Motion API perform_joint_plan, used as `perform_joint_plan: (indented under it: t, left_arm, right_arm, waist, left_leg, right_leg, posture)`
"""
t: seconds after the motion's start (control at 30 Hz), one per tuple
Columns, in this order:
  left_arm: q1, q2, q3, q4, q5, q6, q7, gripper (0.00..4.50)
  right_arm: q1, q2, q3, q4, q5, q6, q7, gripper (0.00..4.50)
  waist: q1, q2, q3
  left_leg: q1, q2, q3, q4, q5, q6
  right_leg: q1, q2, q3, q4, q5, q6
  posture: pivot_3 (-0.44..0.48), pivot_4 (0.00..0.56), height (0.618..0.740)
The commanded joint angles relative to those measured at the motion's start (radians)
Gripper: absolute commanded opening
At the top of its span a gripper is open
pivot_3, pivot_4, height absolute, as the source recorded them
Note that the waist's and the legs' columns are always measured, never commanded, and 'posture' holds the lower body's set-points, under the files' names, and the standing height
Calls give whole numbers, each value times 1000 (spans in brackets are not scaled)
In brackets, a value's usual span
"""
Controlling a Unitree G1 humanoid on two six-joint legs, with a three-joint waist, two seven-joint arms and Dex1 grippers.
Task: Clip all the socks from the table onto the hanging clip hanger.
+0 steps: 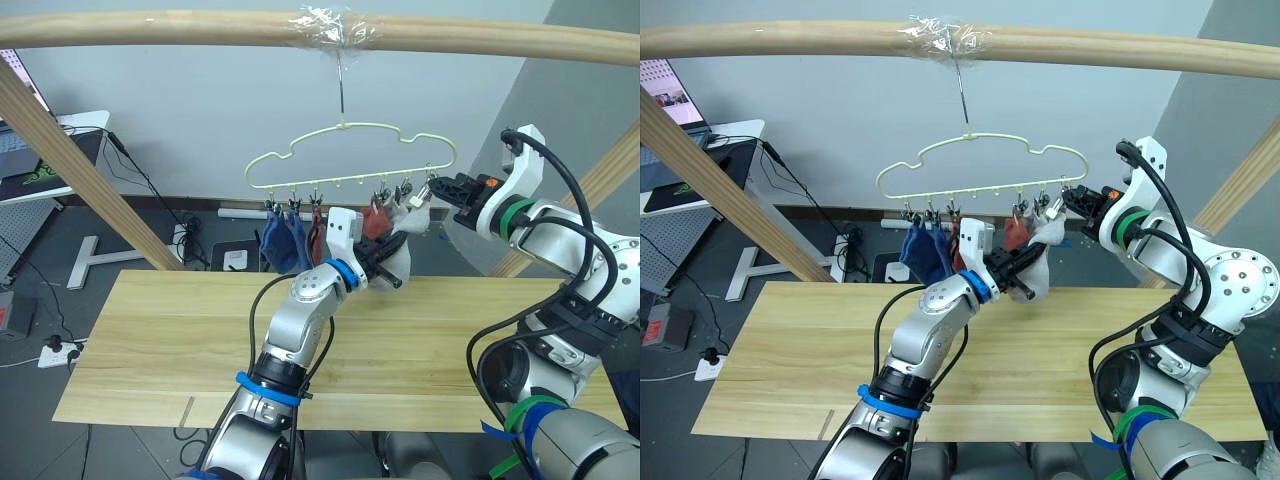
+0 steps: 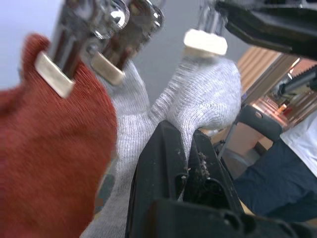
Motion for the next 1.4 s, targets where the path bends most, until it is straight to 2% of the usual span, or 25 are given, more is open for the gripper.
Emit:
perform_joint_plan:
  t: [0.03,0.37,0.47,0.67,0.8,0.83,0.97,1.07,1.13,1.23,1.4]
  left_arm:
    - [-11,-15,-7,-32,-8,-21,-1,58]
    - [-17,-27,-8,-34,-17,-21,0,58]
    - [-25,-34,-6,-44,-23,-13,5,0]
    - [-14,-31,-16,-58,-30,-4,-11,0]
    - [10,-30,-37,-92,-59,30,-50,0]
    - [14,-37,-37,-99,-75,51,-56,0]
    - [30,-45,-52,-100,-96,102,-61,0]
    - [37,-80,-47,-83,-159,156,-87,698]
    - [35,-86,-46,-58,-166,169,-88,1342]
    - [39,-59,-73,19,-120,97,-125,2262]
    - [84,49,-56,74,-68,29,-166,3869]
  right_arm:
    - [-6,-11,-5,-12,68,8,-30,0]
    - [-7,-16,-11,13,145,8,-85,0]
    - [-1,-26,-18,21,170,8,-93,885]
    - [7,-44,-22,31,214,-4,-100,3099]
    - [33,-95,-17,32,300,-56,-80,4328]
    - [44,-116,-13,28,323,-68,-74,4471]
    - [119,-194,19,-15,362,-142,-32,4471]
    - [289,-299,148,-183,216,-210,103,4500]
    - [362,-329,202,-231,154,-275,145,4500]
    - [447,-344,248,-268,81,-364,206,4500]
    - [604,-448,358,-328,-102,-512,364,4500]
  waist:
    - [0,0,0]
    - [-1,0,0]
    - [-1,0,0]
    - [-1,0,0]
    - [-1,0,0]
    - [0,0,0]
    - [3,1,-1]
    - [3,3,-2]
    - [-2,4,-3]
    - [-11,5,-4]
    - [-14,6,-5]
  left_leg:
    - [0,0,0,0,0,0]
    - [0,0,0,0,0,0]
    - [0,0,0,0,0,0]
    - [0,0,0,0,0,0]
    - [-1,0,0,0,0,0]
    - [-1,0,0,0,0,0]
    - [-1,0,0,0,0,0]
    - [-1,0,0,0,0,0]
    - [-2,1,0,0,0,0]
    - [-1,1,1,1,0,0]
    - [0,1,1,1,1,1]
  right_leg:
    - [0,0,0,0,0,0]
    - [0,0,0,0,0,0]
    - [0,0,0,0,0,0]
    - [0,0,0,0,0,0]
    - [0,0,0,0,0,0]
    - [0,0,0,0,0,0]
    - [1,-1,-2,-1,0,0]
    - [1,-1,-2,-1,0,0]
    - [1,-1,-4,-2,-1,1]
    - [1,-1,-4,-1,0,1]
    - [2,-1,-4,-1,-2,4]
  posture:
    - [-12,177,740]
    - [-11,182,740]
    - [-11,182,740]
    - [-9,176,740]
    - [-9,156,740]
    - [-9,156,740]
    - [-20,144,740]
    - [-27,139,740]
    - [-36,133,740]
    - [-41,142,740]
    - [-34,146,740]
